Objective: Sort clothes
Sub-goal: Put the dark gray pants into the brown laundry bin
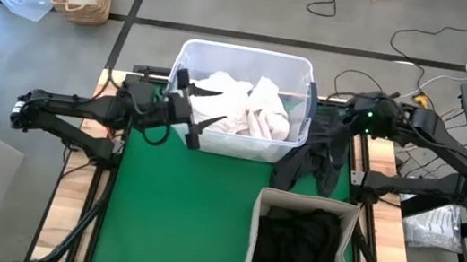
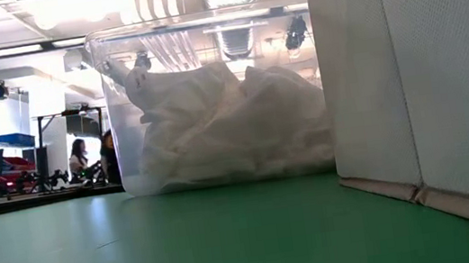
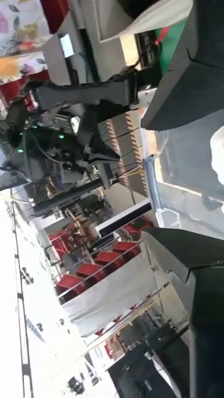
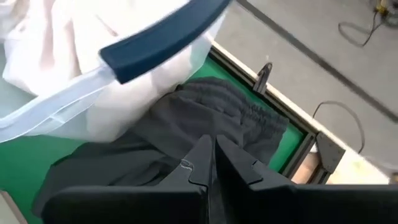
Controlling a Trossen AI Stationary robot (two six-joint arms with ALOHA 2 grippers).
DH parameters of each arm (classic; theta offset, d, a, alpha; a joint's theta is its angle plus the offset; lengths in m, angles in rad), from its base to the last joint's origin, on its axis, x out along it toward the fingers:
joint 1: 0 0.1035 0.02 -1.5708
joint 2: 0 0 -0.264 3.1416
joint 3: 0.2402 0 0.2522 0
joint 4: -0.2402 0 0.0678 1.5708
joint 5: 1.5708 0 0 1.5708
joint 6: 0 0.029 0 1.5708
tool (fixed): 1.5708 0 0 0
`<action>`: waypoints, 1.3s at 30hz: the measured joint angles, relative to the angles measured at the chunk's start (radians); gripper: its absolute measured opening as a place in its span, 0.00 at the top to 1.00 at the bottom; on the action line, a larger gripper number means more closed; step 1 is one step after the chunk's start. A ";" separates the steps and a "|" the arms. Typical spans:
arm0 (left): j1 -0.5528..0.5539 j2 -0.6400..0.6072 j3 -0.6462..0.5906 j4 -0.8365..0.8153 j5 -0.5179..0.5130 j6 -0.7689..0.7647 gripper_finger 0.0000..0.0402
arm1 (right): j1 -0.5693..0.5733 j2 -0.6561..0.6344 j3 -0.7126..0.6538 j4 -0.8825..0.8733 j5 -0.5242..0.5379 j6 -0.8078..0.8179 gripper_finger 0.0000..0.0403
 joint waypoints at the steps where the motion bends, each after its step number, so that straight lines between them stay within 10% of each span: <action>1: 0.000 -0.009 -0.003 -0.004 0.000 -0.007 0.39 | -0.024 -0.006 -0.006 0.003 -0.018 -0.002 0.97; 16: -0.006 -0.076 -0.004 -0.088 0.001 -0.058 0.39 | -0.331 -0.013 -0.223 0.227 -0.390 -0.114 0.97; 28: -0.007 -0.102 -0.004 -0.144 0.002 -0.082 0.39 | -0.502 -0.160 -0.428 0.333 -0.533 -0.044 0.97; 39: -0.008 -0.103 -0.004 -0.133 0.002 -0.097 0.39 | -0.629 -0.041 -0.523 0.438 -0.577 -0.069 0.97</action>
